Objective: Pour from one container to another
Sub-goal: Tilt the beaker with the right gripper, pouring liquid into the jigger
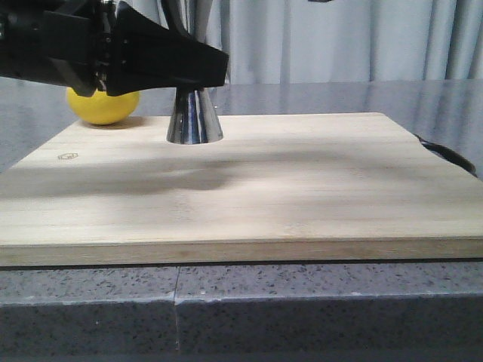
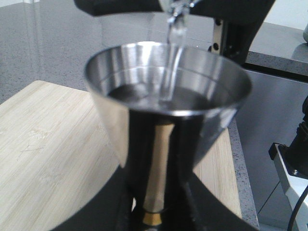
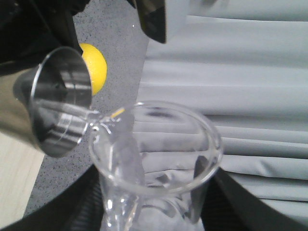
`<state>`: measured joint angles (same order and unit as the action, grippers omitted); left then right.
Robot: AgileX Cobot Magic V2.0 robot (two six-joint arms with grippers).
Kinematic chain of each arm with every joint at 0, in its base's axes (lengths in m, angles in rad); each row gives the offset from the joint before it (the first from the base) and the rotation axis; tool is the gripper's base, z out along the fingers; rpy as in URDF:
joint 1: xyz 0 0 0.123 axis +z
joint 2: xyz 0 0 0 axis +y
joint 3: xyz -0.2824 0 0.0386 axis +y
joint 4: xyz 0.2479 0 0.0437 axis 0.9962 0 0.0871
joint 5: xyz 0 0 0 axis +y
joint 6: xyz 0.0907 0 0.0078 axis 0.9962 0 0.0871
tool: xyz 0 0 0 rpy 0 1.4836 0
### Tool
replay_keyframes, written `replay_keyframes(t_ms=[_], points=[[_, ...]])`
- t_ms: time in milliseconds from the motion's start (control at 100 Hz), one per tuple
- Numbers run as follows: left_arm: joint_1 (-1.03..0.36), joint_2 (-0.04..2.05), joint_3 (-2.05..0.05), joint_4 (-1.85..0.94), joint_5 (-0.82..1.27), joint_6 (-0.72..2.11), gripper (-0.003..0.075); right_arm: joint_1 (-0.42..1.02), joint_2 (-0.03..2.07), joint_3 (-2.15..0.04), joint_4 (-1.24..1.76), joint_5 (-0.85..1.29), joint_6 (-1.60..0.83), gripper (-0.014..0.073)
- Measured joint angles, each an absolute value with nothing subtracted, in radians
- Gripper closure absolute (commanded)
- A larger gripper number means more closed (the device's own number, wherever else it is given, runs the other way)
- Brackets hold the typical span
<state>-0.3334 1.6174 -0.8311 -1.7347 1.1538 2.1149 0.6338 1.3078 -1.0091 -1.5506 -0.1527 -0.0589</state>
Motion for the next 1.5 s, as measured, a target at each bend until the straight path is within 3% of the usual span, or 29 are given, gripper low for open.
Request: replay_keyframes(t_ms=[1090,1500], points=[[-0.333,1.617,-0.831,-1.735,1.154,2.115,0.0739,0.634,1.308,-1.009,-1.677,-0.16,-0.059,0.0265],[-0.333,1.617,-0.831,-1.735,1.154,2.115,0.0739,0.634,1.308,-1.009,-1.543,-0.16,0.019,0.0265]])
